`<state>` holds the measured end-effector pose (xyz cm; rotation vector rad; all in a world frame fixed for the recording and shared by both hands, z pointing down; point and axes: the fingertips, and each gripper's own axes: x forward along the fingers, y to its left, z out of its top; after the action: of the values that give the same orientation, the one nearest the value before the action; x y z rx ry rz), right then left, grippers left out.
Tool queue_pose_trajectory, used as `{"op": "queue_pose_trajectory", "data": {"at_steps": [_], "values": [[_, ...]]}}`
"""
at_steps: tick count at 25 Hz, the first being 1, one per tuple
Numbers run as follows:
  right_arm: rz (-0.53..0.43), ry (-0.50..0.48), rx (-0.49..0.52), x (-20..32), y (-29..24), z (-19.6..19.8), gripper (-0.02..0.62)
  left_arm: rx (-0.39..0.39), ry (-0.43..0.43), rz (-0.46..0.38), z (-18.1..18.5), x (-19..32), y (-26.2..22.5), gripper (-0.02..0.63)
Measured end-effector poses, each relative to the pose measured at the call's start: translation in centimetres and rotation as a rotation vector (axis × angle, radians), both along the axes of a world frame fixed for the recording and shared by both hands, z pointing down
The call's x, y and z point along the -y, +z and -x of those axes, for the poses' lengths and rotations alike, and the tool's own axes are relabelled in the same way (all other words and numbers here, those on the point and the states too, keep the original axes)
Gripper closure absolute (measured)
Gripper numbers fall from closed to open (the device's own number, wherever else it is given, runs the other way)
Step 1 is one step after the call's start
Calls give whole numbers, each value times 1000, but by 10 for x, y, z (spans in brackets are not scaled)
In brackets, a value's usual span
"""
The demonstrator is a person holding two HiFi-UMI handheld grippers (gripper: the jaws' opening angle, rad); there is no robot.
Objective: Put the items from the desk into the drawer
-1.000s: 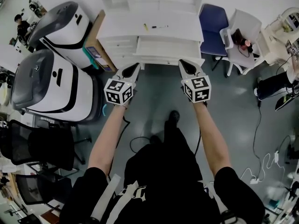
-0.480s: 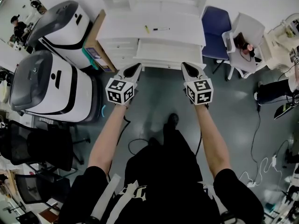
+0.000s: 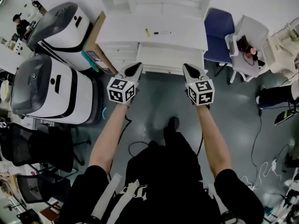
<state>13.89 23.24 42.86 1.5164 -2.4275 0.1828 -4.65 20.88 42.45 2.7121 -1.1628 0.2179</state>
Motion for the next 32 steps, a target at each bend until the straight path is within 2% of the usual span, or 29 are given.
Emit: {"op": "queue_pose_trajectory", "data": {"at_steps": [13,23,32], "values": [[35,-20,42,61,16,-25,592,45,-38,29,-18,52,10,606],[51,-60,37,98,27,-43,591,70,-69,43,-37,83,15,606],[31,-160,-3,120,31,-48,591,80,-111,45,-53,103,18,606]]}}
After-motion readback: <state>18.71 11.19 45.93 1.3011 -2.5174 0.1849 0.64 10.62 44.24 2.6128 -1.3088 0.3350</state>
